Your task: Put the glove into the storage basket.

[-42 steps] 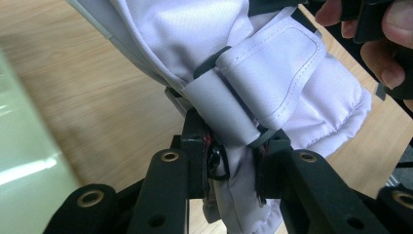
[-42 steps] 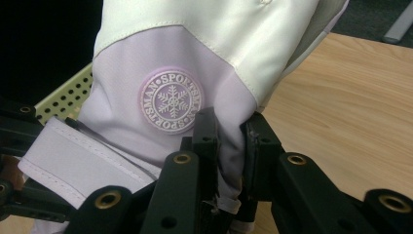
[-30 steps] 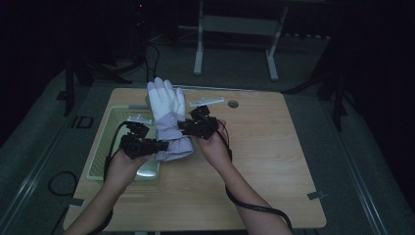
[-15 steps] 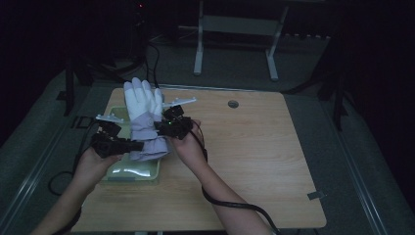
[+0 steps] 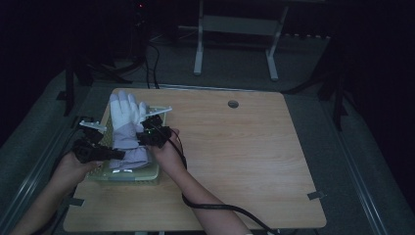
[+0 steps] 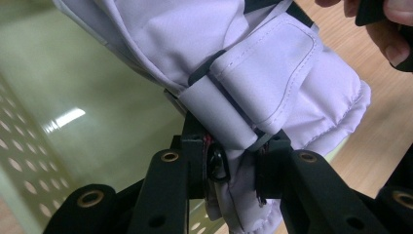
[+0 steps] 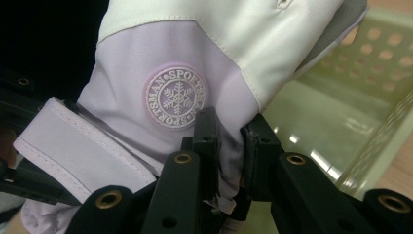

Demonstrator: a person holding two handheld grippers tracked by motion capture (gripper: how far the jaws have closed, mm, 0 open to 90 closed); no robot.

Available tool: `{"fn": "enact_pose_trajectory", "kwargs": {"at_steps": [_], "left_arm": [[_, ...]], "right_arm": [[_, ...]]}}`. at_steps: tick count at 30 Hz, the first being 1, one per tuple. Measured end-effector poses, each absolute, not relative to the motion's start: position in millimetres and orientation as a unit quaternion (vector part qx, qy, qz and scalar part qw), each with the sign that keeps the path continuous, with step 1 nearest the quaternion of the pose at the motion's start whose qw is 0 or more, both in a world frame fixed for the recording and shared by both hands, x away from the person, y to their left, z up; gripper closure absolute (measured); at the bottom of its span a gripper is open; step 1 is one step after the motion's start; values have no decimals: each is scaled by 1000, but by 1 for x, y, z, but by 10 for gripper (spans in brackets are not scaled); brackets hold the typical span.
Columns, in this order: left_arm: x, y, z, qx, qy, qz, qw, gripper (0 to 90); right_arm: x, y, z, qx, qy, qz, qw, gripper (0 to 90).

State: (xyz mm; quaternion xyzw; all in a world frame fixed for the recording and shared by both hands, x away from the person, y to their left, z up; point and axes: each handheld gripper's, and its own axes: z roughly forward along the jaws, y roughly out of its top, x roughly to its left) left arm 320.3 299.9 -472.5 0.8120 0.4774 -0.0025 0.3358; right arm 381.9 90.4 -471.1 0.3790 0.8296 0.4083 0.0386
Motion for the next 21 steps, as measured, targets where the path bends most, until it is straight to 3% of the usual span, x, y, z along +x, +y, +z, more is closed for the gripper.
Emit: {"fn": "enact_pose_trajectory", "kwargs": {"at_steps": [11,21], "left_arm": [[321,299,-512,788,523,-46,322,713],[329,301,-528,778,551,-74,294,697]], "right_arm": [[384,100,-505,380,853,355,34,782],[385,119,-512,370,878,299,59,776]]}}
